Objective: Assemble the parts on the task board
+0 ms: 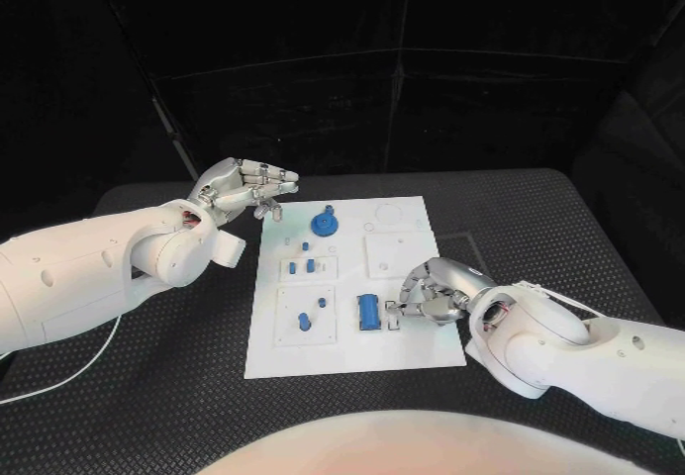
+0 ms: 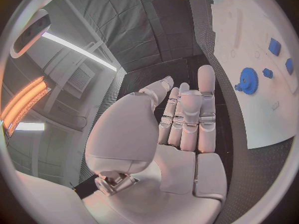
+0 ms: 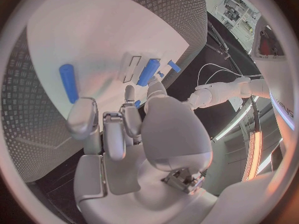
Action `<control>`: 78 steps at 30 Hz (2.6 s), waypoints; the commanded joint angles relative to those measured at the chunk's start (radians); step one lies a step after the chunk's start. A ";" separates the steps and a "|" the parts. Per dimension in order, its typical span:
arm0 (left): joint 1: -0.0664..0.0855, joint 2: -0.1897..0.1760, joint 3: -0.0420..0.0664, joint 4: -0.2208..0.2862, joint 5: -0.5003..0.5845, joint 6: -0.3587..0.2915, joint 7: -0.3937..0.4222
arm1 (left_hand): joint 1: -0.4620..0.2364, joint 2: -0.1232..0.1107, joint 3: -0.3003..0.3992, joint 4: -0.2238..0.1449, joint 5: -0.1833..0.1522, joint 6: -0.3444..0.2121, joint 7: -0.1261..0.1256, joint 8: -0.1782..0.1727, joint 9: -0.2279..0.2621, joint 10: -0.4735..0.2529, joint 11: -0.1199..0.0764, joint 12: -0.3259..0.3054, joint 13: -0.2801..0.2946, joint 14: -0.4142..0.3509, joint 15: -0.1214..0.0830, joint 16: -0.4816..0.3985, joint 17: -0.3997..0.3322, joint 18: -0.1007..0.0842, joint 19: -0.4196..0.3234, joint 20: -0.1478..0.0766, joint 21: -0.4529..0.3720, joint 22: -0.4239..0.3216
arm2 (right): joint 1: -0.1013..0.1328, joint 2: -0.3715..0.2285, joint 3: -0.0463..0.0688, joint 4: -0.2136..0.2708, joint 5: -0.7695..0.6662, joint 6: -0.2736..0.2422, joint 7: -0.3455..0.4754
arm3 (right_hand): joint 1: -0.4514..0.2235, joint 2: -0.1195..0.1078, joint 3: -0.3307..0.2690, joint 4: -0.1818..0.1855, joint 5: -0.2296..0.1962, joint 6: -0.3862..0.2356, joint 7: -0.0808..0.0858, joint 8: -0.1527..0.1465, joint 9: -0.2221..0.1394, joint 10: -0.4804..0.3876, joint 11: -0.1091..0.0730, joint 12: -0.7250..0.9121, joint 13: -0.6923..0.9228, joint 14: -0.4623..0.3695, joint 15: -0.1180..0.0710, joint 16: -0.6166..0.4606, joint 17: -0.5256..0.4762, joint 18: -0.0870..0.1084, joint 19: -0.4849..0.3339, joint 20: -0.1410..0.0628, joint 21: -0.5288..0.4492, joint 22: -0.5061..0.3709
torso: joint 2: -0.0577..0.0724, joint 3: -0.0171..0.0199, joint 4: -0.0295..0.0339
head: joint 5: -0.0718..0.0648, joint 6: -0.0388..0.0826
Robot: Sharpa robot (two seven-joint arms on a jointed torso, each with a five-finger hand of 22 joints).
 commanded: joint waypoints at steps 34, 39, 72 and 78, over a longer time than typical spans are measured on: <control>-0.004 -0.001 -0.017 -0.003 0.005 0.011 0.006 | 0.003 0.015 -0.006 -0.004 -0.002 -0.012 -0.001 0.010 0.000 -0.012 0.000 0.013 0.002 -0.009 -0.001 -0.005 -0.003 0.014 -0.004 0.004 -0.007 -0.003 | 0.000 -0.135 0.006 -0.004 -0.122 0.122 -0.034 | -0.007 0.020 -0.040 0.033 0.001 0.050 -0.004 -0.036 -0.055 0.045 0.002 0.062 0.069 0.089 0.005 0.006 0.190 -0.012 0.021 0.010 0.013 0.034 | -0.004 -0.0001 -0.0060 | -0.012 0.019; -0.004 -0.003 -0.017 -0.002 0.005 0.010 0.006 | 0.003 0.015 -0.006 -0.004 -0.002 -0.012 -0.001 0.010 0.000 -0.012 0.000 0.013 0.002 -0.009 -0.001 -0.005 -0.003 0.014 -0.004 0.004 -0.007 -0.003 | 0.000 -0.119 0.006 -0.016 -0.122 0.121 -0.036 | -0.003 0.023 -0.039 0.032 0.001 0.051 -0.004 -0.036 -0.056 0.044 0.002 0.061 0.068 0.089 0.005 0.006 0.190 -0.012 0.021 0.010 0.013 0.034 | -0.004 0.0000 -0.0058 | -0.009 0.015; -0.003 -0.006 -0.017 0.001 0.005 0.009 0.005 | 0.004 0.016 -0.006 -0.004 -0.002 -0.012 -0.001 0.012 0.000 -0.013 0.001 0.014 0.002 -0.010 -0.001 -0.005 -0.003 0.014 -0.004 0.004 -0.007 -0.003 | -0.001 -0.055 0.005 -0.063 -0.199 0.276 -0.052 | 0.174 0.065 0.006 -0.051 -0.020 0.075 -0.011 -0.052 -0.082 0.037 -0.005 0.054 0.072 0.089 -0.002 0.007 0.195 -0.014 0.024 0.004 0.016 0.046 | -0.006 0.0009 -0.0068 | -0.006 0.003; -0.003 -0.005 -0.017 0.002 0.005 0.010 0.005 | 0.004 0.016 -0.006 -0.004 -0.002 -0.012 -0.001 0.012 0.000 -0.013 0.001 0.014 0.002 -0.010 -0.001 -0.005 -0.003 0.014 -0.004 0.004 -0.007 -0.003 | -0.001 -0.051 0.005 -0.061 -0.141 0.247 -0.060 | 0.189 0.102 0.046 -0.048 -0.021 0.080 -0.014 -0.061 -0.091 0.037 -0.009 0.052 0.073 0.090 -0.004 0.009 0.198 -0.015 0.025 0.001 0.017 0.049 | -0.006 0.0005 -0.0050 | -0.004 0.001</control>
